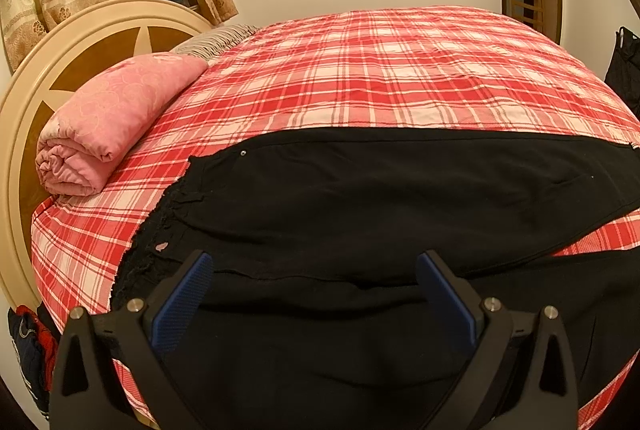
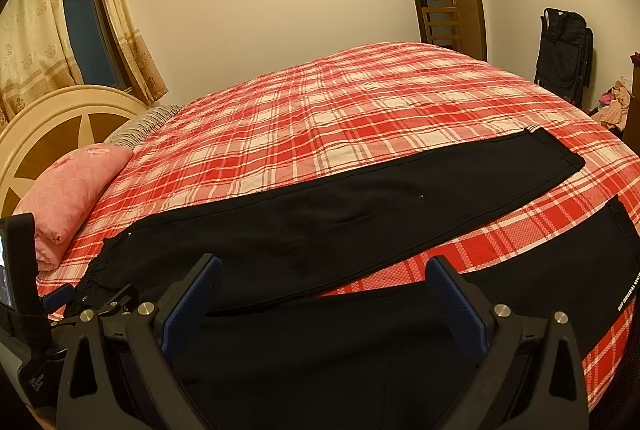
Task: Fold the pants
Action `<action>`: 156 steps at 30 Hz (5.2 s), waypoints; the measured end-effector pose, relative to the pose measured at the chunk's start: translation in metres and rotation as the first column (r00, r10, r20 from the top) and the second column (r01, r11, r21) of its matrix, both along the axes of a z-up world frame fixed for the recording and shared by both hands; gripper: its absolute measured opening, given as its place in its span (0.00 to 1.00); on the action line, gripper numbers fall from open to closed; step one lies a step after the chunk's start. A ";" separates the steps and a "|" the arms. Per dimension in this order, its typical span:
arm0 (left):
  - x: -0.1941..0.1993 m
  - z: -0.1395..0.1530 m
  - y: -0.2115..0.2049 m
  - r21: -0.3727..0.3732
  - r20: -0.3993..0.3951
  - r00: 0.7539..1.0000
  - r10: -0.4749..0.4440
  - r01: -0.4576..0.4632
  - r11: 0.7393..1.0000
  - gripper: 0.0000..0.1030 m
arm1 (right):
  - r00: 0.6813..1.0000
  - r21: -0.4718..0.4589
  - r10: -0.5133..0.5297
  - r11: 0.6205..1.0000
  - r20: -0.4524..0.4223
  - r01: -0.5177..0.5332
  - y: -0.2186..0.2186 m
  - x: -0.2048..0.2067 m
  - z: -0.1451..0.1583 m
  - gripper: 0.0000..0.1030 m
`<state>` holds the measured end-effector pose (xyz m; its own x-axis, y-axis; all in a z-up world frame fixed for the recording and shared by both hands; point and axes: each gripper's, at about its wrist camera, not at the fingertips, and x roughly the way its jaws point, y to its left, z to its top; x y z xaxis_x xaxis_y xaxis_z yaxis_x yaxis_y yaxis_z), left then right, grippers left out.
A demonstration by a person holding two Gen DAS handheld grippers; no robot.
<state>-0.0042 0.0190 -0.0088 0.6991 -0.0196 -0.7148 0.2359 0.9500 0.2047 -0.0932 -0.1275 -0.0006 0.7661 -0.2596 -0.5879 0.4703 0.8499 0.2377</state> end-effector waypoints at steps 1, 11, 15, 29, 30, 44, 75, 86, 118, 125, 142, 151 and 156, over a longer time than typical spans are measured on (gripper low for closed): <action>0.000 0.000 0.000 -0.001 -0.001 1.000 0.000 0.000 1.000 1.00 | 1.000 0.000 0.000 1.000 -0.001 0.000 0.000 0.000 0.000 0.99; 0.004 -0.007 -0.006 0.005 -0.022 1.000 0.000 0.000 1.000 1.00 | 1.000 0.002 0.002 1.000 -0.016 -0.002 0.002 0.005 -0.005 0.99; 0.007 -0.010 -0.008 0.005 -0.030 1.000 -0.001 0.001 1.000 1.00 | 1.000 0.000 0.007 1.000 -0.030 -0.007 0.001 0.009 -0.009 0.99; 0.066 -0.010 0.005 0.009 -0.050 0.999 0.006 -0.006 1.000 1.00 | 0.941 -0.067 0.298 0.948 -0.158 -0.311 -0.027 0.127 -0.013 0.99; 0.072 -0.010 0.008 0.006 -0.050 0.999 0.013 -0.013 1.000 1.00 | 0.928 -0.052 0.324 0.940 -0.186 -0.338 -0.030 0.145 -0.019 0.99; 0.151 -0.050 0.023 0.004 -0.153 0.982 0.108 -0.109 0.994 1.00 | 0.759 -0.102 0.476 0.815 -0.444 -0.571 -0.019 0.280 -0.092 0.93; 0.142 -0.022 0.115 -0.185 -0.202 0.960 0.193 -0.231 0.955 1.00 | 0.713 0.051 0.663 0.739 -0.228 -0.672 -0.029 0.267 -0.067 0.70; 0.153 -0.039 0.107 -0.176 -0.235 0.954 0.184 -0.228 0.958 1.00 | 0.517 -0.013 0.742 0.567 -0.426 -0.824 -0.011 0.287 -0.098 0.20; 0.197 -0.023 0.071 -0.259 -0.436 0.885 0.163 -0.297 0.919 1.00 | 0.610 -0.406 0.682 0.464 -0.403 -0.788 0.068 0.111 -0.104 0.04; 0.194 -0.043 0.067 -0.239 -0.447 0.882 0.145 -0.274 0.932 0.46 | 0.619 -0.424 0.681 0.464 -0.390 -0.778 0.066 0.108 -0.101 0.04; 0.064 0.028 0.136 -0.672 -0.133 0.990 0.039 -0.119 0.731 0.14 | 0.881 0.276 0.445 0.837 0.162 -0.473 -0.040 0.043 -0.060 0.77; 0.029 0.045 0.153 -0.719 -0.118 0.992 0.045 -0.117 0.686 0.14 | 0.937 0.588 0.310 0.733 0.160 -0.343 -0.071 0.091 -0.085 0.77; 0.024 0.048 0.157 -0.725 -0.122 0.992 0.031 -0.111 0.680 0.14 | 0.966 0.695 0.249 0.681 0.076 -0.230 -0.076 0.133 -0.106 0.74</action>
